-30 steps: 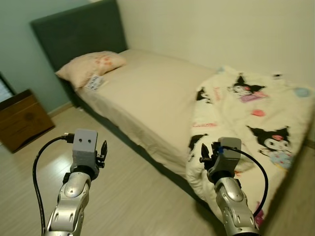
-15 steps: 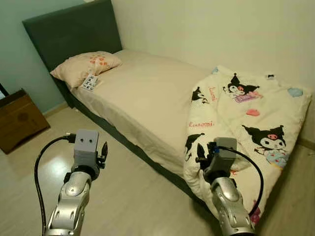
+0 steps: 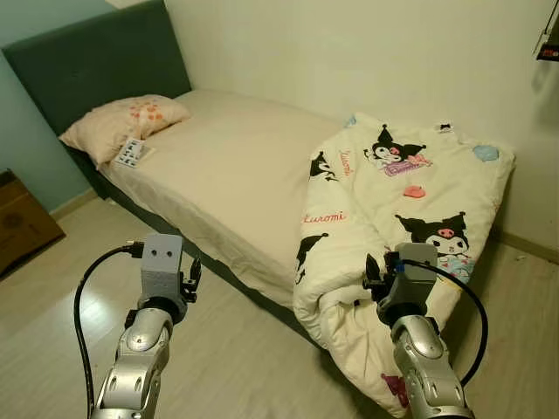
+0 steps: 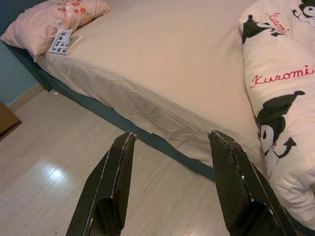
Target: Clean up the room
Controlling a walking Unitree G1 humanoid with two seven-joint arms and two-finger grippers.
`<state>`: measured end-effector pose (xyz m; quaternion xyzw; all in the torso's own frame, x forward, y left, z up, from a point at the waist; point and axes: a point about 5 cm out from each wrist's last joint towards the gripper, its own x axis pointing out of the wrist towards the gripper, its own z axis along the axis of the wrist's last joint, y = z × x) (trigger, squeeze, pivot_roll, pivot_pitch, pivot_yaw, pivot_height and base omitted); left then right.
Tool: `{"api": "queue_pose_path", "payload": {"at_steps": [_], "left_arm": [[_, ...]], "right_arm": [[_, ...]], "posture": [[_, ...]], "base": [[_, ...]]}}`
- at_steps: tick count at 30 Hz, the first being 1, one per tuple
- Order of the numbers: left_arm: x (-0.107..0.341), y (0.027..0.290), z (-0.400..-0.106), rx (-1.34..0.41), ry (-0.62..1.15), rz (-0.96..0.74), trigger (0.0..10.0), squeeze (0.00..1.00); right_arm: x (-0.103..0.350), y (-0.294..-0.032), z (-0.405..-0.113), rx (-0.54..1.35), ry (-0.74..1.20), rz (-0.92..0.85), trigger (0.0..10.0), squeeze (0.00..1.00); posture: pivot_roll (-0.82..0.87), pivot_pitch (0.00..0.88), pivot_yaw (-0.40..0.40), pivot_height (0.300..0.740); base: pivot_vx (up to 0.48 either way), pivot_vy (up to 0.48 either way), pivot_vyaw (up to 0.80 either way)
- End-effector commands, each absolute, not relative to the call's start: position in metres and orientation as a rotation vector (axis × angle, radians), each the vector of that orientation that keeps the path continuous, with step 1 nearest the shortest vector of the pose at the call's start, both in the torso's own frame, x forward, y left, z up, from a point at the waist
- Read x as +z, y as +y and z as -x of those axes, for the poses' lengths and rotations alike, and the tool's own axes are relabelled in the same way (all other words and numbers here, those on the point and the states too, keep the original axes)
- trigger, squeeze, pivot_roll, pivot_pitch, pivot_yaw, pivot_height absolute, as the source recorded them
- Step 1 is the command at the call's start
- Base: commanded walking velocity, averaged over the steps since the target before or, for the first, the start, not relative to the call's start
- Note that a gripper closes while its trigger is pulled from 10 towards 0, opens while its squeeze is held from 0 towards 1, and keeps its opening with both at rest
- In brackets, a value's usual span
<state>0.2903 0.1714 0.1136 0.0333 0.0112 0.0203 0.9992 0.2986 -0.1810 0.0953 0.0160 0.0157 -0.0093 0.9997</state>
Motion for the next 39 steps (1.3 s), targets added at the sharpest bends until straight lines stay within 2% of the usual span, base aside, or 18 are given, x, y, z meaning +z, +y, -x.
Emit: {"api": "queue_pose_path", "payload": {"at_steps": [1, 12, 39], "left_arm": [[0.1105, 0.1753, -0.2886, 0.056, 0.028, -0.056, 10.0, 0.00], [0.1110, 0.1700, -0.2885, 0.018, 0.015, -0.054, 10.0, 0.00], [0.1137, 0.1714, -0.2878, 0.021, -0.006, -0.047, 10.0, 0.00]], "right_arm": [[0.0935, -0.1749, -0.2995, 0.004, 0.045, -0.032, 10.0, 0.00], [0.0933, -0.1770, -0.2980, 0.001, 0.047, -0.022, 10.0, 0.00], [0.0938, -0.1765, -0.2977, 0.001, 0.047, -0.022, 10.0, 0.00]], "posture": [[-0.08, 0.096, 0.097, 0.740], [-0.09, 0.100, 0.101, 0.740], [-0.08, 0.101, 0.098, 0.740]], "base": [[0.000, 0.000, 0.00], [0.000, 0.000, 0.00], [0.299, 0.000, 0.00]]}}
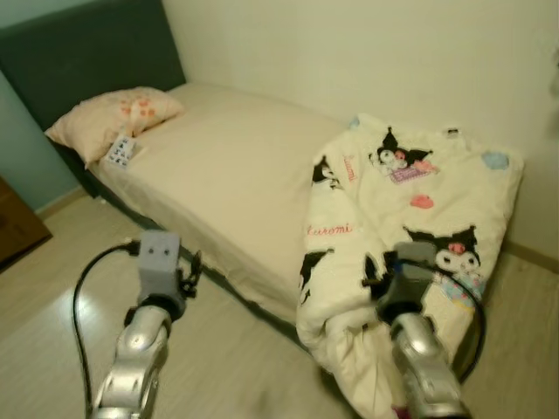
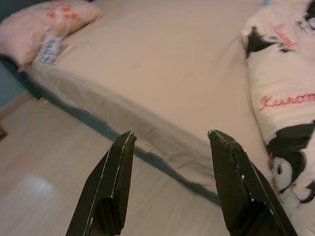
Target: Clean up the room
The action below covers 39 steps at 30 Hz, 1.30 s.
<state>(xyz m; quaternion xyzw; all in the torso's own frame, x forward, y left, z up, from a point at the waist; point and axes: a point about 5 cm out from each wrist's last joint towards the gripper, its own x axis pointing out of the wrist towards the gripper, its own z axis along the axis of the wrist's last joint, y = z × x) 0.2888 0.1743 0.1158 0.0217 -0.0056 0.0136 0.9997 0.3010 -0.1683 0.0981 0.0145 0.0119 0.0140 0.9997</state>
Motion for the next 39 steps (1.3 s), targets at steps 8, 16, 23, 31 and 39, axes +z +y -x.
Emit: {"api": "queue_pose_path", "payload": {"at_steps": [8, 16, 23, 31, 39], "left_arm": [[0.115, 0.172, -0.288, 0.019, -0.020, -0.031, 10.0, 0.00], [0.114, 0.172, -0.288, 0.008, -0.013, -0.050, 10.0, 0.00], [0.114, 0.172, -0.288, -0.001, -0.014, -0.063, 10.0, 0.00], [0.110, 0.164, -0.289, -0.057, 0.018, -0.085, 10.0, 0.00], [0.097, 0.174, -0.288, 0.056, 0.091, -0.078, 10.0, 0.00]], "right_arm": [[0.093, -0.175, -0.298, 0.003, 0.051, -0.025, 10.0, 0.00], [0.092, -0.174, -0.298, 0.003, 0.055, -0.034, 10.0, 0.00], [0.093, -0.174, -0.298, 0.000, 0.053, -0.036, 10.0, 0.00], [0.093, -0.176, -0.297, -0.009, 0.053, -0.033, 10.0, 0.00], [0.097, -0.180, -0.297, -0.013, 0.054, -0.026, 10.0, 0.00]], "posture": [[-0.08, 0.101, 0.100, 0.740], [-0.08, 0.103, 0.104, 0.740], [-0.09, 0.105, 0.106, 0.740], [-0.09, 0.107, 0.114, 0.740], [-0.11, 0.112, 0.100, 0.740]], "base": [[0.219, 0.000, 0.00], [0.000, 0.000, 0.00], [0.000, 0.000, 0.00], [0.000, -0.180, 0.00], [0.000, 0.000, 0.00]]}}
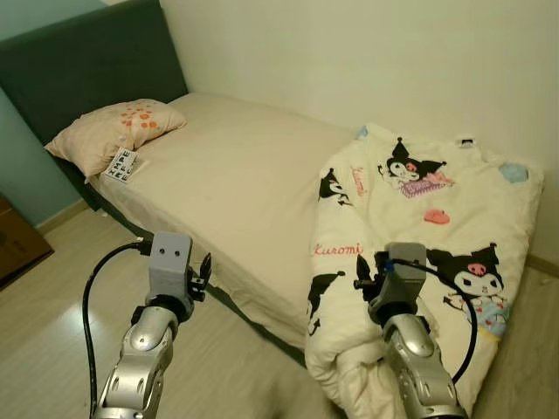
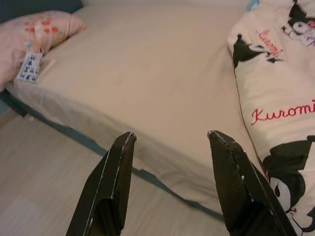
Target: Clean up the room
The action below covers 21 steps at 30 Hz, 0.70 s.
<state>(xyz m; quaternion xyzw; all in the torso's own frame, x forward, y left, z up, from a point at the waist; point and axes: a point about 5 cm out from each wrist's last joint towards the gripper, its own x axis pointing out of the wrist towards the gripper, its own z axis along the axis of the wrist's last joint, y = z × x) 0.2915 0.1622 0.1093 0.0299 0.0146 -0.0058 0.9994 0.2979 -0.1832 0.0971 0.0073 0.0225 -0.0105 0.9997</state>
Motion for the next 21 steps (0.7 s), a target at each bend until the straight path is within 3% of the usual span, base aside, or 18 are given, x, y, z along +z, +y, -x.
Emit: {"api": "queue_pose_path", "payload": {"at_steps": [1, 9, 21], "left_arm": [[0.0972, 0.1741, -0.2884, 0.064, 0.086, -0.078, 10.0, 0.00], [0.0970, 0.1795, -0.2873, 0.094, 0.083, -0.090, 10.0, 0.00], [0.0964, 0.1812, -0.2854, 0.108, 0.084, -0.090, 10.0, 0.00]], "right_arm": [[0.0974, -0.1818, -0.2979, -0.016, 0.057, -0.017, 10.0, 0.00], [0.0978, -0.1848, -0.3009, -0.021, 0.067, -0.002, 10.0, 0.00], [0.0973, -0.1848, -0.3002, -0.024, 0.065, -0.013, 10.0, 0.00]], "posture": [[-0.11, 0.113, 0.094, 0.740], [-0.11, 0.109, 0.086, 0.740], [-0.11, 0.103, 0.080, 0.705]], "base": [[0.000, 0.000, 0.00], [0.000, 0.000, 0.00], [0.000, 0.000, 0.00]]}}
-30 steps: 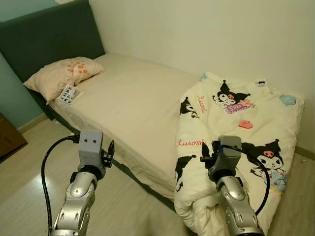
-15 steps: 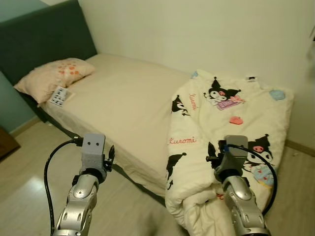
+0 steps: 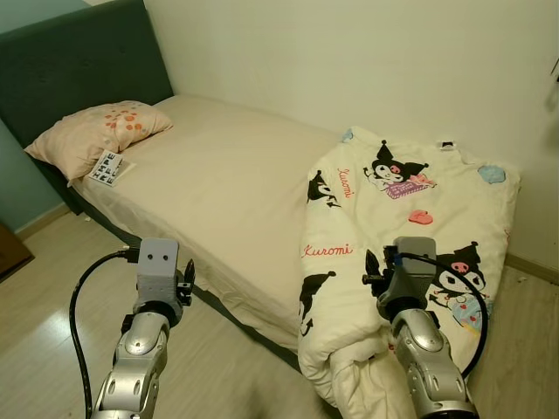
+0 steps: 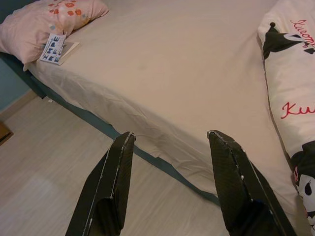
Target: Clean up the room
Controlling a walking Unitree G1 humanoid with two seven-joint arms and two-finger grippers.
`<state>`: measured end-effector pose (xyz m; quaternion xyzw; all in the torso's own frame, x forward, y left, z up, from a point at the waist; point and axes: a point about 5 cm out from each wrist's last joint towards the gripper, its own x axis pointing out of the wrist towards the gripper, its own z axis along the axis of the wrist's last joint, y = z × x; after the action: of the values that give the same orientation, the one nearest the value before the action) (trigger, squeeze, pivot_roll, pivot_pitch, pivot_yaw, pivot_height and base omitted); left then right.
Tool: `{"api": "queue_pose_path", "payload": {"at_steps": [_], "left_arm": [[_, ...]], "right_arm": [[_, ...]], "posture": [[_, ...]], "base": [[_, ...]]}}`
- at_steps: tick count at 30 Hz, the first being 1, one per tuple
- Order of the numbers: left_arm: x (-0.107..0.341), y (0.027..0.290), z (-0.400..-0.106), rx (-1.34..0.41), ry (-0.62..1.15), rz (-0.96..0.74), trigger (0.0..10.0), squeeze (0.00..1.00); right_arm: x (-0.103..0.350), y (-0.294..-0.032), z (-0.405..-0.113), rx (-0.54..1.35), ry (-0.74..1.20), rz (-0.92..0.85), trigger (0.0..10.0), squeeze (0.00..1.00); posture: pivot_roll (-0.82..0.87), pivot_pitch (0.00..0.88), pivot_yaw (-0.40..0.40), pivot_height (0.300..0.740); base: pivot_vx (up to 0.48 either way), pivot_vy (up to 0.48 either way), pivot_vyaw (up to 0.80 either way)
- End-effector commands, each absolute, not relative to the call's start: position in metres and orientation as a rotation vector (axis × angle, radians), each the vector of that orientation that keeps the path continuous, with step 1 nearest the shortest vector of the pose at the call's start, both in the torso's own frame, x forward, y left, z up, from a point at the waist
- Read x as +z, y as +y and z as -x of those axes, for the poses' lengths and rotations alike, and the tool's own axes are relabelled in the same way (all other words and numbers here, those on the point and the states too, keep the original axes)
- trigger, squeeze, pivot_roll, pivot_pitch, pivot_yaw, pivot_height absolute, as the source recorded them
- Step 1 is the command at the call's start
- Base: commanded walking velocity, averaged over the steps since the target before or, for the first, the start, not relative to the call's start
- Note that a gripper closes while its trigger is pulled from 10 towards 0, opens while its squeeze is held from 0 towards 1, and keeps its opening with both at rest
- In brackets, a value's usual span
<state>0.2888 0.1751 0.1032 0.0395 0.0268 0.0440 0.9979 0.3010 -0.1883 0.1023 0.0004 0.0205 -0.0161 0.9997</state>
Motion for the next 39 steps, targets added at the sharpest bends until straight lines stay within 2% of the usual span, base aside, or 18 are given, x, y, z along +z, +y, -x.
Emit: {"api": "queue_pose_path", "payload": {"at_steps": [1, 21, 39], "left_arm": [[0.096, 0.181, -0.285, 0.108, 0.084, -0.090, 10.0, 0.00], [0.097, 0.179, -0.286, 0.108, 0.079, -0.079, 10.0, 0.00], [0.091, 0.177, -0.281, 0.138, 0.089, -0.058, 10.0, 0.00]], "right_arm": [[0.097, -0.185, -0.300, -0.024, 0.065, -0.013, 10.0, 0.00], [0.099, -0.188, -0.301, -0.037, 0.061, -0.010, 10.0, 0.00], [0.102, -0.198, -0.305, -0.039, 0.069, 0.026, 10.0, 0.00]], "posture": [[-0.11, 0.103, 0.080, 0.705], [-0.11, 0.108, 0.083, 0.635], [-0.12, 0.113, 0.046, 0.625]], "base": [[0.000, 0.000, 0.00], [0.000, 0.000, 0.00], [0.000, 0.000, 0.00]]}}
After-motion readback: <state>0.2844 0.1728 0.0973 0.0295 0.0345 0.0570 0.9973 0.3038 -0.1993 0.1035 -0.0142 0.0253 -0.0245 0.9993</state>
